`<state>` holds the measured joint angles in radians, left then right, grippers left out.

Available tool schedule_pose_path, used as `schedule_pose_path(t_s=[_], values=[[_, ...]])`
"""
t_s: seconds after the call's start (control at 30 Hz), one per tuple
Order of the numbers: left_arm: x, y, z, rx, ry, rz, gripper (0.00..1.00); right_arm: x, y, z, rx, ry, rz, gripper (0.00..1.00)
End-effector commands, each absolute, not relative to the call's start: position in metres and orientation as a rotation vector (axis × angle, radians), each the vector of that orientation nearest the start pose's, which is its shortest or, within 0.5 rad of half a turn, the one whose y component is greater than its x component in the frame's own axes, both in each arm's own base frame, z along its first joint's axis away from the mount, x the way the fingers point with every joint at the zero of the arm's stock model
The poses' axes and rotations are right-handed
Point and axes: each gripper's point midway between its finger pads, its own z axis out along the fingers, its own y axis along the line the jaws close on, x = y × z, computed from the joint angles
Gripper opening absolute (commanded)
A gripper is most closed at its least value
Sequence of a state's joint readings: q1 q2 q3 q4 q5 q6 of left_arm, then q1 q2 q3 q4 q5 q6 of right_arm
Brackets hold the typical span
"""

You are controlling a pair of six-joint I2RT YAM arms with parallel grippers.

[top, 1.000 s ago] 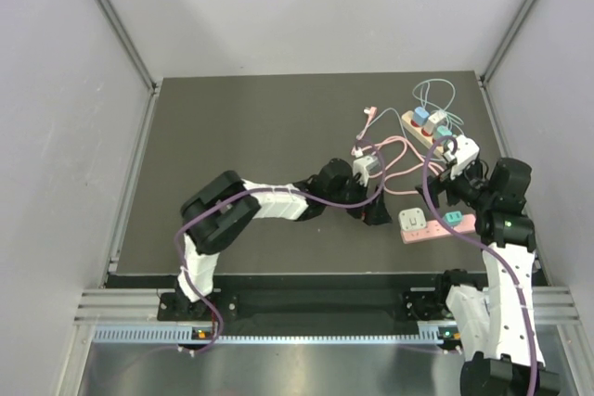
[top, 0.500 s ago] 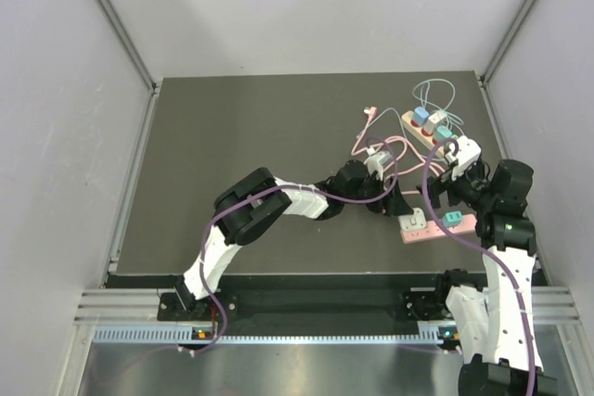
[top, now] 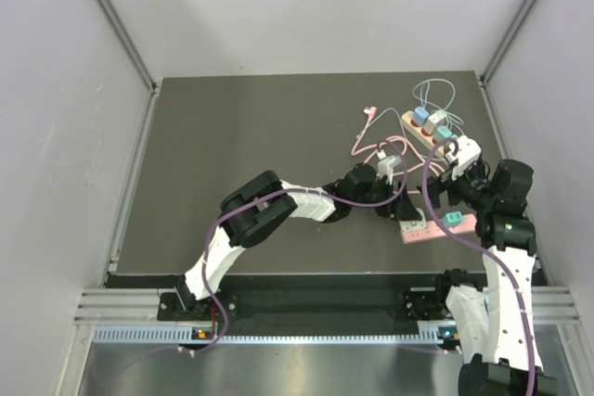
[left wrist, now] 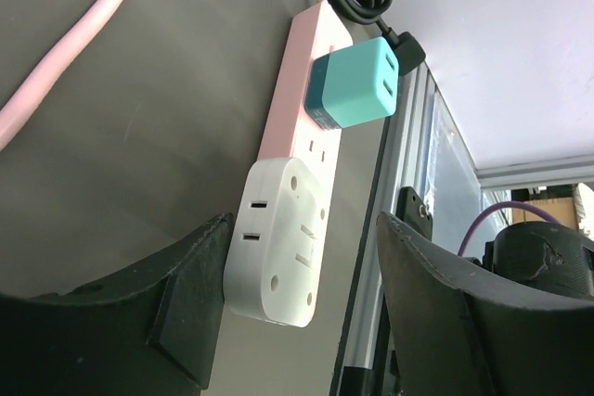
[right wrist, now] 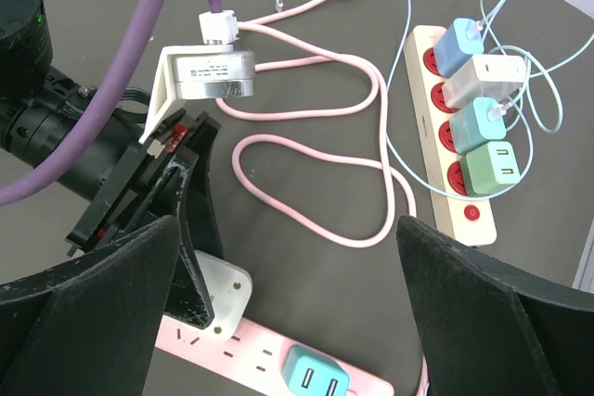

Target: Pull the plug off the socket

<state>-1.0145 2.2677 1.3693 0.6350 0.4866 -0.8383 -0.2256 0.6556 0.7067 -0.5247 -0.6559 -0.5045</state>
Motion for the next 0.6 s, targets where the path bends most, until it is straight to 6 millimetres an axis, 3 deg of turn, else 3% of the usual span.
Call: schedule_pose_path(t_s=[0.0, 0.3, 0.57], values=[[0.211, -0.567, 0.102, 0.663, 2.009, -1.689, 0.67, 0.254, 0.033, 0.225, -0.662, 1.789, 0.159, 1.0], [0.216, -0.565, 0.089, 0.758, 2.008, -1.402, 0.53, 0.255, 0.032, 0.224, -0.657, 1.793, 0.159, 1.0], [0.222, -0.566, 0.095, 0.79, 1.943, -1.26, 0.42, 0.256, 0.031, 0.223, -0.653, 1.8, 0.157, 1.0]])
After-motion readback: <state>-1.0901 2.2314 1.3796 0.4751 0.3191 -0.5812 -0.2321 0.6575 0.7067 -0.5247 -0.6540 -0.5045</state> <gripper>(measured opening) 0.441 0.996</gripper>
